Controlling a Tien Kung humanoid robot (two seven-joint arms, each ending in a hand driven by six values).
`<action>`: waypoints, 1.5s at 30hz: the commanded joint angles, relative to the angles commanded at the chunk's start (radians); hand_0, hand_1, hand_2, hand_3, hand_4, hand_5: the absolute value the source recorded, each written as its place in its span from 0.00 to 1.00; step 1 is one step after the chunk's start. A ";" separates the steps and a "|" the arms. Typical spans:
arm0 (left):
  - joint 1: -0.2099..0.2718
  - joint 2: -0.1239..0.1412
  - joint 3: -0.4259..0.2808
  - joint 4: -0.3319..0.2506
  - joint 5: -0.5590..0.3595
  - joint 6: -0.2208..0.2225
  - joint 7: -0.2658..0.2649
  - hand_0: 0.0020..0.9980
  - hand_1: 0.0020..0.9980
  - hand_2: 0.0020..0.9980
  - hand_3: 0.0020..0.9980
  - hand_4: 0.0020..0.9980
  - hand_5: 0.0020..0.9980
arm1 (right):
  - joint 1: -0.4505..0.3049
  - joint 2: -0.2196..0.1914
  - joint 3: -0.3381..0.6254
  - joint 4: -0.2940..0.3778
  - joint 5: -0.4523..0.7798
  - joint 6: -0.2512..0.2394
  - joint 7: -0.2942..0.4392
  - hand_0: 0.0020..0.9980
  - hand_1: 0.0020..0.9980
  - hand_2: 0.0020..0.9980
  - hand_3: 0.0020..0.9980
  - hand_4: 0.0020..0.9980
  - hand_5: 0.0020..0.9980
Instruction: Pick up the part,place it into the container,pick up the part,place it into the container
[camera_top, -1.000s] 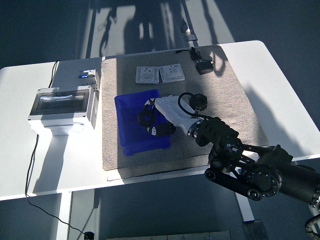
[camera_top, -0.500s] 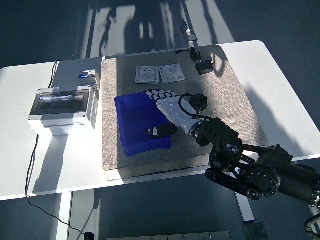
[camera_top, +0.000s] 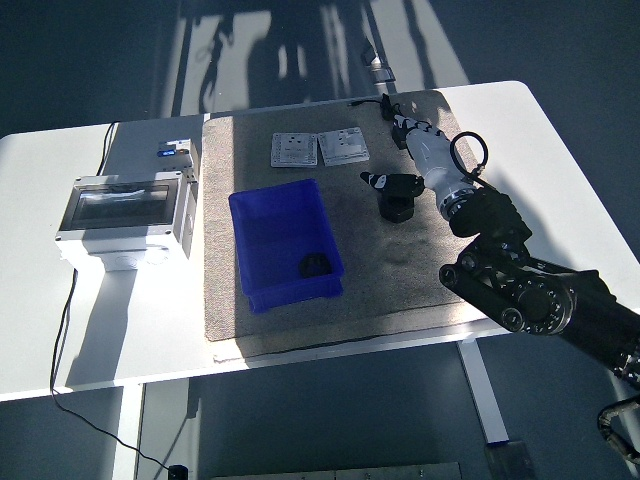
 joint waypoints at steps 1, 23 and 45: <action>0.000 0.000 0.000 0.000 0.001 0.000 0.000 0.62 0.63 0.61 0.61 0.58 0.82 | 0.004 0.010 -0.018 -0.026 0.012 0.008 0.001 1.00 0.96 0.94 0.92 0.87 0.49; -0.008 0.003 -0.018 0.000 0.054 -0.005 0.004 0.62 0.63 0.62 0.60 0.55 0.80 | 0.005 0.051 -0.187 -0.218 0.110 -0.018 0.044 0.90 0.68 0.54 0.76 0.69 0.34; -0.002 0.007 -0.035 0.000 0.072 -0.006 0.008 0.62 0.63 0.62 0.60 0.54 0.81 | -0.049 0.027 -0.127 -0.141 0.136 -0.157 0.154 0.83 0.55 0.43 0.55 0.51 0.21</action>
